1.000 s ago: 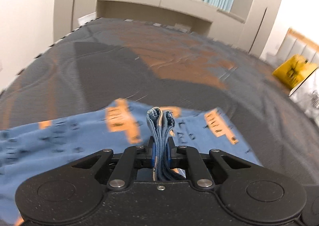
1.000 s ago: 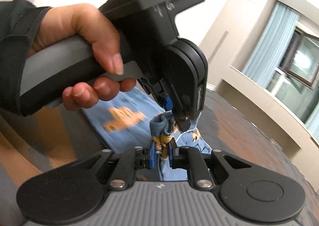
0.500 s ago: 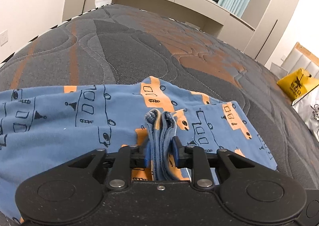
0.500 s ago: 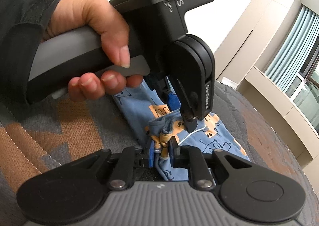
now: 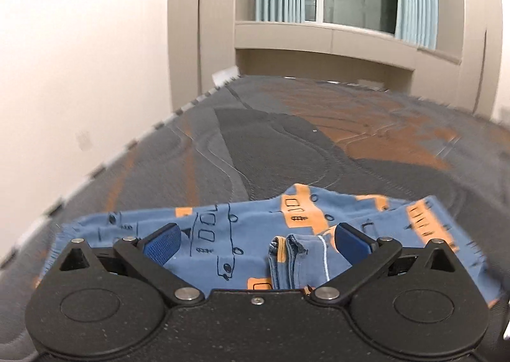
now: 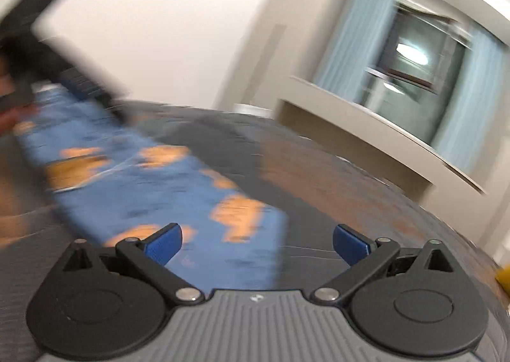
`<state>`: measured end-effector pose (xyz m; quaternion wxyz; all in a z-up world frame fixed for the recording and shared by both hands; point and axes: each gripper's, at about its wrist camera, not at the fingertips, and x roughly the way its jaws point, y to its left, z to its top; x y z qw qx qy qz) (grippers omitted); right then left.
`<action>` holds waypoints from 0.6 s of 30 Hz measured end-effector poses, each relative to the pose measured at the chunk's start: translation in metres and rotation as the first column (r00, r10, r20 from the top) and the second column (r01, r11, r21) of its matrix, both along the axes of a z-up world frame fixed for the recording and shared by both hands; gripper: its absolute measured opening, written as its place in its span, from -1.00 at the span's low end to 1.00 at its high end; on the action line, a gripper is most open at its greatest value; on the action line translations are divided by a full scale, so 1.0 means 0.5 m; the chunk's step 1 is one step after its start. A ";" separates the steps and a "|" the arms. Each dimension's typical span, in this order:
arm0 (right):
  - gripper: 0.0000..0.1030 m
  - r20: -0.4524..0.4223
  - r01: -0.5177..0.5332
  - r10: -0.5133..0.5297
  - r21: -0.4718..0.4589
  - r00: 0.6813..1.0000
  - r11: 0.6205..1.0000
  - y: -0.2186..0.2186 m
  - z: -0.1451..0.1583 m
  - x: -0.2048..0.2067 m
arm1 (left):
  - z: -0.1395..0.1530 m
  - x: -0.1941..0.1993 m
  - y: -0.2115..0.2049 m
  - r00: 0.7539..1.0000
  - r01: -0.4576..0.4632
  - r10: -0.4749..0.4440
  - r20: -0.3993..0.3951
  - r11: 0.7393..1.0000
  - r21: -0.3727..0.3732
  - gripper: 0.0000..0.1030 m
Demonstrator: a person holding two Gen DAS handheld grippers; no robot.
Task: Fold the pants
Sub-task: 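Open the right gripper and release the pants while the left gripper lifts the waistband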
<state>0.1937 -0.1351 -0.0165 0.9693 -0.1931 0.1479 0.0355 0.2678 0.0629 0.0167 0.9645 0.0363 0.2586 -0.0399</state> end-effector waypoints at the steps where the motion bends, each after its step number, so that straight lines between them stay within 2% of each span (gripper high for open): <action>1: 1.00 0.010 0.013 -0.013 0.025 1.000 1.000 -0.020 0.002 0.026 | -0.005 0.002 -0.016 1.000 -0.015 0.014 0.010 0.999 0.053 0.99; 4: 1.00 -0.030 -0.014 0.016 0.061 0.999 0.998 -0.050 0.002 0.121 | -0.029 0.016 -0.057 0.998 -0.060 0.052 0.043 0.975 0.215 0.99; 6: 0.99 -0.076 -0.042 0.048 0.074 0.996 0.996 -0.047 0.000 0.169 | -0.044 0.026 -0.062 0.996 -0.083 0.073 0.049 0.962 0.262 0.99; 8: 0.99 -0.096 -0.087 0.090 0.043 0.991 0.995 -0.030 -0.010 0.212 | -0.055 0.040 -0.054 0.996 -0.092 0.085 0.035 0.958 0.273 0.99; 10: 0.99 -0.111 -0.071 0.066 -0.041 0.992 0.997 -0.003 -0.034 0.233 | -0.058 0.048 -0.039 0.997 -0.082 0.083 0.008 0.968 0.238 0.99; 11: 0.99 -0.108 -0.026 0.016 -0.087 0.994 0.996 -0.006 -0.048 0.250 | -0.056 0.051 -0.031 0.997 -0.079 0.082 -0.004 0.974 0.212 0.99; 12: 0.99 -0.100 0.010 -0.020 -0.096 0.995 0.995 0.003 -0.060 0.249 | -0.057 0.055 -0.023 0.997 -0.077 0.082 -0.016 0.979 0.188 0.99; 14: 0.99 -0.102 0.086 -0.092 -0.062 0.991 0.994 -0.027 -0.058 0.263 | -0.060 0.060 -0.006 0.996 -0.077 0.082 -0.035 0.988 0.131 0.99; 16: 0.99 -0.089 0.154 -0.160 -0.068 0.983 0.986 -0.053 -0.063 0.270 | -0.062 0.063 0.008 0.995 -0.079 0.084 -0.054 0.994 0.079 0.99; 18: 0.99 -0.108 0.177 -0.183 -0.057 0.977 0.983 -0.072 -0.067 0.272 | -0.064 0.064 0.018 0.995 -0.080 0.082 -0.063 0.996 0.039 0.99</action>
